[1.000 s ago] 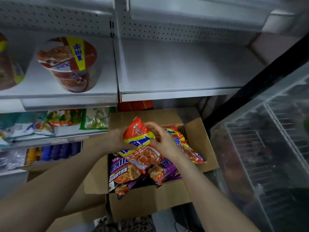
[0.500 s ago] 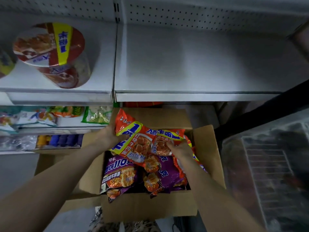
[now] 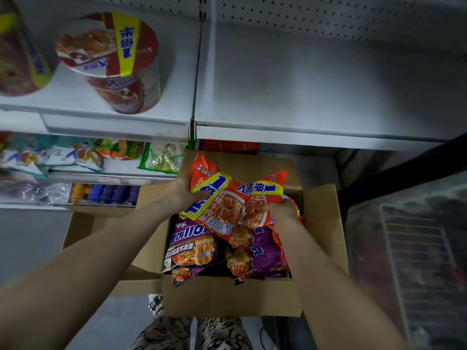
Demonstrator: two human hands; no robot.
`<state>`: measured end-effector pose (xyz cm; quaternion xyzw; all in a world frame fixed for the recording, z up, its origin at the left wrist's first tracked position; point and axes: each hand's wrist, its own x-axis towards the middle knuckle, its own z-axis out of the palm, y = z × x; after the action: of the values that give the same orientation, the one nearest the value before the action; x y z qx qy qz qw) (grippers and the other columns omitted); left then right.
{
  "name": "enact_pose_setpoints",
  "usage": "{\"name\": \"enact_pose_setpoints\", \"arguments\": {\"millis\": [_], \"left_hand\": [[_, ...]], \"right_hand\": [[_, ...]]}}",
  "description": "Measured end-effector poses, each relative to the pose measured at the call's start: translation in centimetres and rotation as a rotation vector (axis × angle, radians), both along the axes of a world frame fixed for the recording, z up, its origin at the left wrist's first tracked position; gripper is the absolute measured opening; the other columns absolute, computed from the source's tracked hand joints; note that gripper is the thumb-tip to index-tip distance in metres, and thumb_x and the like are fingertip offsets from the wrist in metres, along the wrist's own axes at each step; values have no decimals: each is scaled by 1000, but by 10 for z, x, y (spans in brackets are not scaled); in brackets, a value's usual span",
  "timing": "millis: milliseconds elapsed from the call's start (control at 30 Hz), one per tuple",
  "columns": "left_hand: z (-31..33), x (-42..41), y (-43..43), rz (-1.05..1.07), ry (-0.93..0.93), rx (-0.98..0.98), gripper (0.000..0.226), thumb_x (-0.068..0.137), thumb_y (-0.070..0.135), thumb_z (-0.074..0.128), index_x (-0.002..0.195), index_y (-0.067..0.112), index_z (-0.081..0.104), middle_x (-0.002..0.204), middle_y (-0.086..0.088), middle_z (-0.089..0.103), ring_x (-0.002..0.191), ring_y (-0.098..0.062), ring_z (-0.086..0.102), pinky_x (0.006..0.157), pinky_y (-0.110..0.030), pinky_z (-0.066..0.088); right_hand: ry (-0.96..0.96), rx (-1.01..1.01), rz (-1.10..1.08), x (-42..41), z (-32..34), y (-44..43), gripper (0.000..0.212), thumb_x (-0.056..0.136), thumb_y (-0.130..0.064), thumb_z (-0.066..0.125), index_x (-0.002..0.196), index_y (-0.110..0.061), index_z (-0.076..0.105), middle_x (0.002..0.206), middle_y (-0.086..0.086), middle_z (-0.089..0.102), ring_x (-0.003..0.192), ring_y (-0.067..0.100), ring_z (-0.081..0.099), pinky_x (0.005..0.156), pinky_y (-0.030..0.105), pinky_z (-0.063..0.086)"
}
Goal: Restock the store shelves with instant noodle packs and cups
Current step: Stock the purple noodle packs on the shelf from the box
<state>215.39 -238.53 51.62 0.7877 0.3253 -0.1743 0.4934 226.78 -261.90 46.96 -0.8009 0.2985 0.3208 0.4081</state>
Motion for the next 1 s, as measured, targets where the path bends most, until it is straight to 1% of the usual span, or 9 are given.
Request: {"name": "enact_pose_setpoints", "arguments": {"millis": [133, 233, 300, 467, 567, 633, 700, 833, 1000], "left_hand": [[18, -11, 3, 25, -99, -36, 63, 84, 35, 75, 135, 22, 40, 96, 7, 65, 79, -11, 66, 64, -30, 55], [34, -21, 6, 28, -170, -94, 51, 82, 37, 76, 122, 19, 50, 107, -3, 69, 87, -19, 70, 80, -44, 59], [46, -28, 7, 27, -210, -123, 48, 82, 37, 76, 119, 19, 50, 107, -5, 70, 87, -21, 71, 82, -47, 59], [86, -48, 10, 7, -370, -213, 46, 82, 34, 76, 118, 19, 51, 105, -3, 71, 82, -18, 73, 78, -44, 60], [115, -56, 12, -9, -464, -266, 44, 80, 34, 78, 115, 24, 54, 104, -2, 73, 83, -19, 74, 80, -47, 60], [138, -62, 14, -17, -509, -297, 52, 75, 38, 79, 118, 23, 54, 106, -3, 73, 85, -20, 74, 81, -48, 59], [164, -64, 15, -22, -558, -310, 65, 70, 41, 79, 124, 18, 52, 108, -4, 72, 86, -19, 74, 79, -44, 60], [221, -66, 17, -65, -701, -253, 44, 83, 29, 75, 118, 19, 51, 103, 2, 70, 80, -12, 73, 64, -26, 58], [291, -69, 26, -93, -859, -223, 42, 84, 29, 75, 118, 20, 53, 102, 5, 71, 80, -9, 73, 59, -22, 57]], "right_hand": [[-171, -22, -12, -22, 36, -5, 57, 68, -15, 89, 115, -27, 58, 110, 6, 68, 98, 30, 69, 88, 45, 57], [-350, -42, 6, -40, 65, -14, 51, 65, -19, 92, 102, -30, 58, 111, 1, 69, 101, 25, 68, 92, 45, 55], [-480, -86, -8, -52, 83, -20, 47, 63, -18, 93, 95, -30, 60, 106, -1, 71, 100, 23, 67, 92, 41, 55], [-724, -59, -36, -91, 147, -35, 35, 65, -11, 88, 90, -26, 67, 86, -6, 71, 74, 11, 66, 74, 27, 55], [-846, 27, -50, -113, 186, -38, 34, 64, -17, 90, 85, -34, 69, 81, -12, 72, 75, 12, 70, 70, 29, 58], [-908, 115, -62, -128, 217, -35, 33, 67, -16, 89, 88, -34, 70, 81, -10, 72, 73, 9, 72, 63, 26, 59], [-959, 230, -95, -135, 248, -33, 32, 71, -6, 86, 95, -22, 71, 76, -10, 70, 62, 2, 69, 52, 17, 53], [-1125, 276, -77, -142, 310, -28, 42, 60, -19, 95, 94, -20, 71, 79, -8, 73, 71, 6, 69, 64, 22, 55], [-1242, 380, -61, -141, 380, -19, 35, 64, -8, 90, 86, -22, 66, 72, -13, 71, 64, -4, 66, 57, 16, 52]]}}
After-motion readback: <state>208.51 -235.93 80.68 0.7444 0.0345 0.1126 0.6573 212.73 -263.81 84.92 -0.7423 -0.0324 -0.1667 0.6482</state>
